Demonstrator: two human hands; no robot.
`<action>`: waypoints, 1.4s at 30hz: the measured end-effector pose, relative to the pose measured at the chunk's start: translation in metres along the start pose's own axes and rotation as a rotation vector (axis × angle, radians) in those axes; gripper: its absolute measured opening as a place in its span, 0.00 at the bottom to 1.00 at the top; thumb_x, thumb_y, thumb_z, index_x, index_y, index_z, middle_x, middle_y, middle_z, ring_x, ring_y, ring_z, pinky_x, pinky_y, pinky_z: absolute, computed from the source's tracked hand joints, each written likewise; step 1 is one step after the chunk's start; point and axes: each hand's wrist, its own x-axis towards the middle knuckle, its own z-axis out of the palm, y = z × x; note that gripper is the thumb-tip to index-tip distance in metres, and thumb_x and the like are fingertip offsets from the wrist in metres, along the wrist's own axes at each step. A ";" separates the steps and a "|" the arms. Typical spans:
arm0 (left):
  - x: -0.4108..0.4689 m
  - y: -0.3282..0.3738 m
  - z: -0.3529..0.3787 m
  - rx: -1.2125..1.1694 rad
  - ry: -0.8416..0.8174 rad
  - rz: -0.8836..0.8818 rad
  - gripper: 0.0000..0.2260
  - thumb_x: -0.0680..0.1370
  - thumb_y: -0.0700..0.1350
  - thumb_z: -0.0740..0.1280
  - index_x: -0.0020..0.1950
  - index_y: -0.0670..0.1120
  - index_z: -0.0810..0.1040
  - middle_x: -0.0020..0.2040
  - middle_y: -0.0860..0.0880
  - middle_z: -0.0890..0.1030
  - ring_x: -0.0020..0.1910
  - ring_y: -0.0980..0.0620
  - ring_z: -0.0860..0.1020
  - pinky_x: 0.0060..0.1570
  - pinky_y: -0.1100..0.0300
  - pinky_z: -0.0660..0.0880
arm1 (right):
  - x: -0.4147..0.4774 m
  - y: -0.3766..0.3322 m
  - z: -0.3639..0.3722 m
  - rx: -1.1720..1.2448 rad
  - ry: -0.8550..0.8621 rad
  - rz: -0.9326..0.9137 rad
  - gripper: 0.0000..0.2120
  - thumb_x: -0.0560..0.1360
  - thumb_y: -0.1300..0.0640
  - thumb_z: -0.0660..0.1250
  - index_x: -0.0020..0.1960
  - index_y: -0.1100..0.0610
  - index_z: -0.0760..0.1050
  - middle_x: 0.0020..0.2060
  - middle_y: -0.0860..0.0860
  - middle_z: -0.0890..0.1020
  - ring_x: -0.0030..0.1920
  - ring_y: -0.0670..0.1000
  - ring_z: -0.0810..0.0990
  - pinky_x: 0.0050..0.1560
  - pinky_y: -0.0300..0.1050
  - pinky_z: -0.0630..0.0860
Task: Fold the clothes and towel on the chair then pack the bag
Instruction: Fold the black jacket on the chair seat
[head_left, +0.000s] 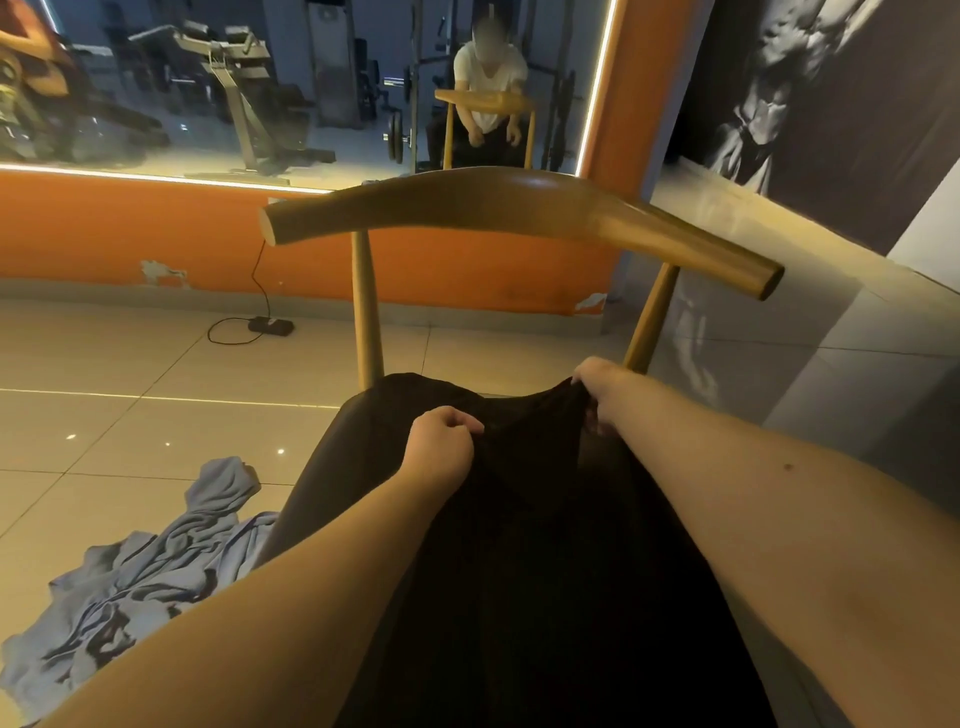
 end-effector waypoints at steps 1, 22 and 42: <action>0.003 0.000 -0.001 -0.048 0.011 -0.039 0.12 0.82 0.35 0.59 0.54 0.47 0.81 0.59 0.44 0.80 0.64 0.42 0.78 0.69 0.42 0.74 | 0.008 -0.004 0.003 0.113 -0.021 0.020 0.04 0.80 0.58 0.61 0.52 0.58 0.72 0.42 0.53 0.76 0.43 0.50 0.77 0.44 0.42 0.76; 0.036 0.004 0.005 0.921 -0.054 0.418 0.18 0.81 0.58 0.67 0.68 0.52 0.78 0.65 0.50 0.76 0.64 0.49 0.71 0.67 0.50 0.70 | 0.055 0.033 0.039 -0.385 0.135 -0.335 0.21 0.74 0.55 0.74 0.63 0.64 0.78 0.59 0.60 0.82 0.59 0.60 0.81 0.60 0.54 0.79; 0.070 -0.017 -0.040 0.527 0.313 0.080 0.09 0.81 0.49 0.69 0.58 0.47 0.80 0.53 0.48 0.82 0.49 0.52 0.80 0.49 0.55 0.77 | 0.071 0.038 0.042 -0.562 0.291 -0.634 0.20 0.75 0.56 0.75 0.65 0.56 0.74 0.59 0.54 0.80 0.62 0.56 0.78 0.60 0.48 0.75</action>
